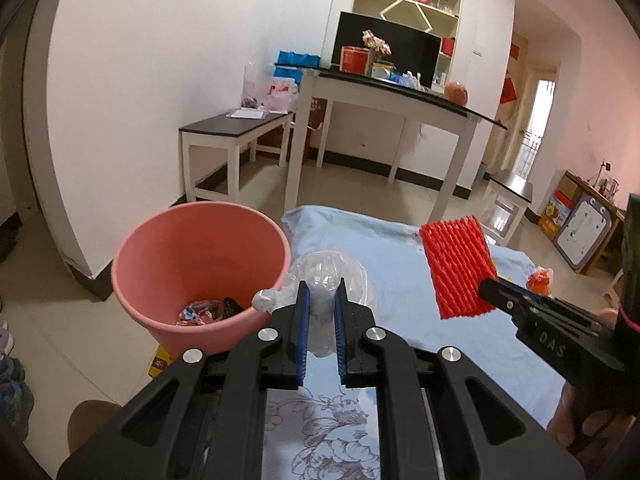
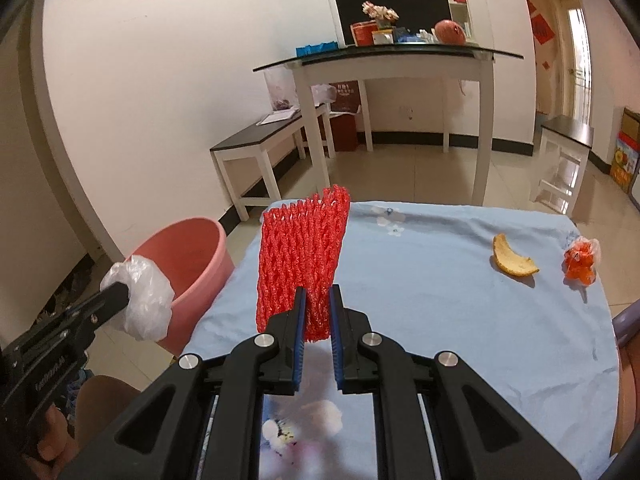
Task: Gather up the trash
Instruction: 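Carry the white bag and red foam net toward the pink bucket with both tools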
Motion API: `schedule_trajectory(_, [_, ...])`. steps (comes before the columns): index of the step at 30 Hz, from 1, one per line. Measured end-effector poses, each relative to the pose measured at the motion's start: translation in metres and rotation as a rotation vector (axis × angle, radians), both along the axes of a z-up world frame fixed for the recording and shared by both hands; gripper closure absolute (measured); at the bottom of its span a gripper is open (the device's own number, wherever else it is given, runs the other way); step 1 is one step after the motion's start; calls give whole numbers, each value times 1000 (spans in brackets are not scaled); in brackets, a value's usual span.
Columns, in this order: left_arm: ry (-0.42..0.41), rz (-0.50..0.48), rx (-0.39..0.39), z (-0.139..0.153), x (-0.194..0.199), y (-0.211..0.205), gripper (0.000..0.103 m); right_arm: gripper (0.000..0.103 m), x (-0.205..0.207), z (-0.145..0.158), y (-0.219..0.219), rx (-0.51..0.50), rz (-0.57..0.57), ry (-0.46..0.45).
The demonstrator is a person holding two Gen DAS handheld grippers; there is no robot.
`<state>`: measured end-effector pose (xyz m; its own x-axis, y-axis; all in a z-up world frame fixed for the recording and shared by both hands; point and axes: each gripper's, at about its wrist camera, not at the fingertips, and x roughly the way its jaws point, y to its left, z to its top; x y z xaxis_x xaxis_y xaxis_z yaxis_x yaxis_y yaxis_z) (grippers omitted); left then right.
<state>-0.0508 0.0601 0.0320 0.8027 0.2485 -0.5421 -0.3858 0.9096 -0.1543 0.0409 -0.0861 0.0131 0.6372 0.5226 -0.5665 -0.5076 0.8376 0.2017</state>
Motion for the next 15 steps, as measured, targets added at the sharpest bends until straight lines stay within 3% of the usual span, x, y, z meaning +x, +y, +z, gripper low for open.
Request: schedule_trajectory(15, [-49,90,25,5,-24,21,92,92,-21,6,29,-18,58,-36])
